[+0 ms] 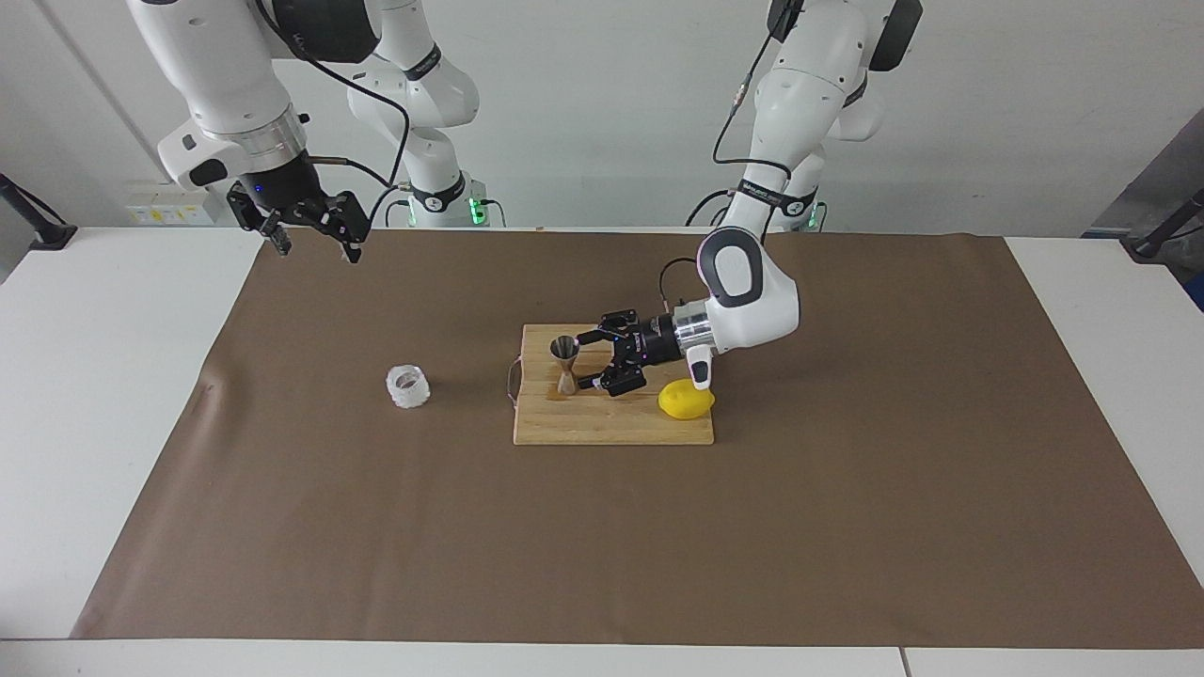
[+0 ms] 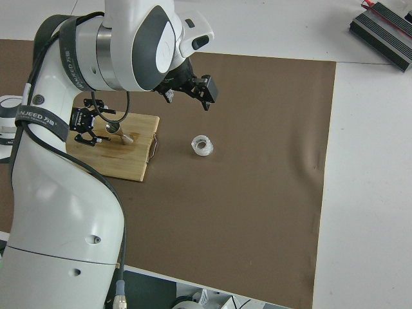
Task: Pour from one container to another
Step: 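Release the steel cup on the board while the right gripper reaches out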
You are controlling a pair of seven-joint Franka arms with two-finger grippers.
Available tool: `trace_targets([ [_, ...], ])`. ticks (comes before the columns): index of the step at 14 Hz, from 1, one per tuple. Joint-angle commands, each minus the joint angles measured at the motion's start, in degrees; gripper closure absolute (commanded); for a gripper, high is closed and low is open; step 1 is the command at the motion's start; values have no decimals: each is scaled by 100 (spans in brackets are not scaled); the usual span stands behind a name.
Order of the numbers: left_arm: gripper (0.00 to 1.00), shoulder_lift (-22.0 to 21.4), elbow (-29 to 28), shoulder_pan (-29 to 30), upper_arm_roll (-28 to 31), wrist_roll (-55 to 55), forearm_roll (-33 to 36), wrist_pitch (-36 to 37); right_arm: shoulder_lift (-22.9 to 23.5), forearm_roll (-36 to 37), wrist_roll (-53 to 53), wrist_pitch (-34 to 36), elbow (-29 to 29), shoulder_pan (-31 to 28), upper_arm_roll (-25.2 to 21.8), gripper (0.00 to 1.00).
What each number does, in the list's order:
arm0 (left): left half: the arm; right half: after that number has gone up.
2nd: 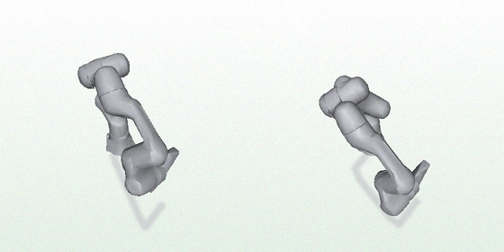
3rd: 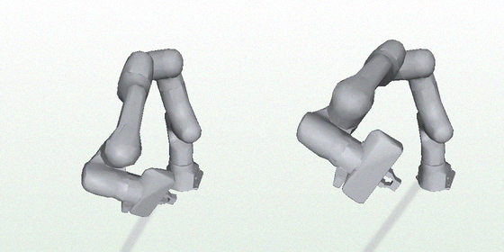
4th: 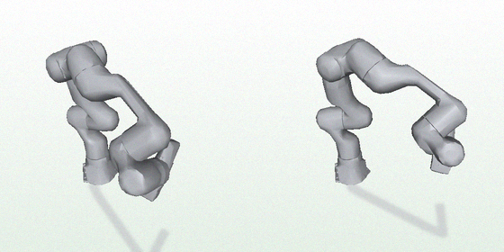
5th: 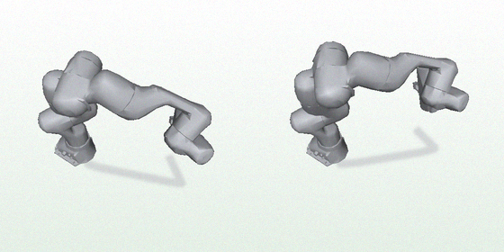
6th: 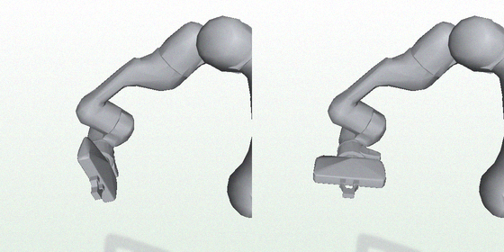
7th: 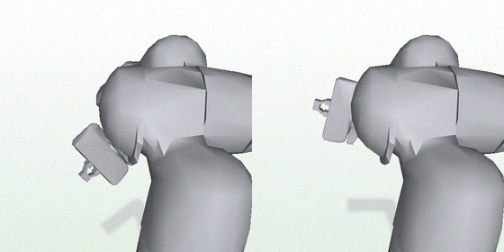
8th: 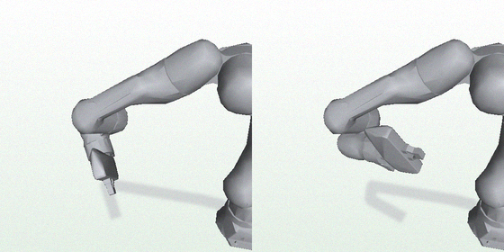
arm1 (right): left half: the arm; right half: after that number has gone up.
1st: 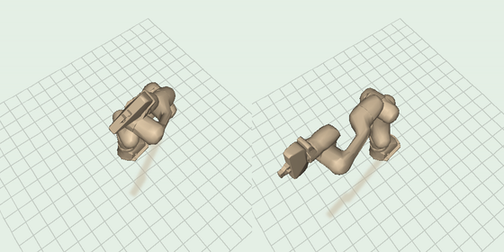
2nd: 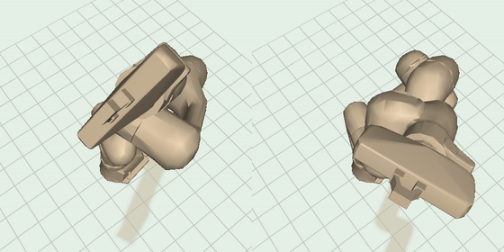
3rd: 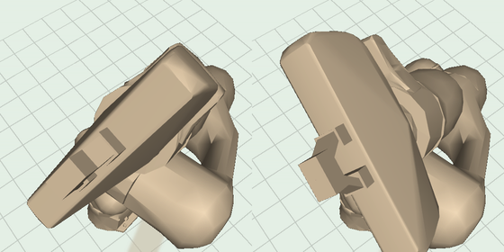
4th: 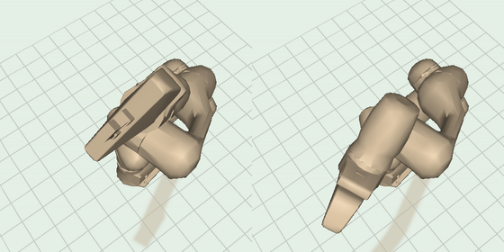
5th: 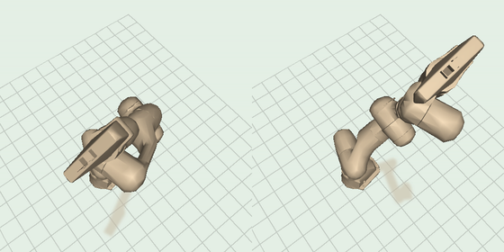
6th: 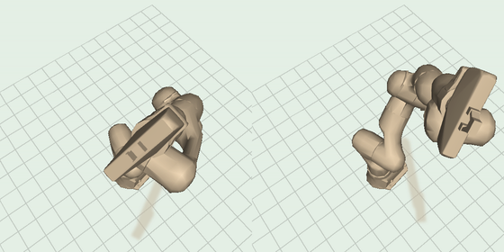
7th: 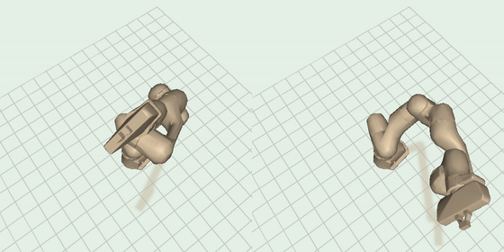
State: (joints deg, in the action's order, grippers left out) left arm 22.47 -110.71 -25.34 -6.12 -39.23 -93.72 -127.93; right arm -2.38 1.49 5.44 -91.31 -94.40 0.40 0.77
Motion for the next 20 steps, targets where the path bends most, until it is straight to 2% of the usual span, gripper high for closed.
trace_targets([
  [1,0,-199,40,353,5,-41,817,382,-123,-158,-935,-352,-395,-58,29,0],
  [5,0,-585,304,845,5,-6,3163,663,-105,-351,-2895,-729,-807,-58,29,0],
  [9,0,-1121,296,1170,23,29,4623,673,-79,-360,-5171,-1589,-1457,-66,29,0],
  [12,0,-1333,392,1268,23,56,5826,690,114,-482,-6122,-1873,-1582,-101,29,0],
  [15,0,-1421,707,1268,23,64,7067,1049,483,-1150,-7869,-2022,-1686,-338,20,0],
  [17,0,-1473,893,1329,23,126,7831,1305,484,-1361,-8635,-2364,-2020,-444,20,0],
  [20,0,-1728,902,1321,14,510,8772,1507,702,-2151,-10093,-2725,-2293,-742,20,0],
])
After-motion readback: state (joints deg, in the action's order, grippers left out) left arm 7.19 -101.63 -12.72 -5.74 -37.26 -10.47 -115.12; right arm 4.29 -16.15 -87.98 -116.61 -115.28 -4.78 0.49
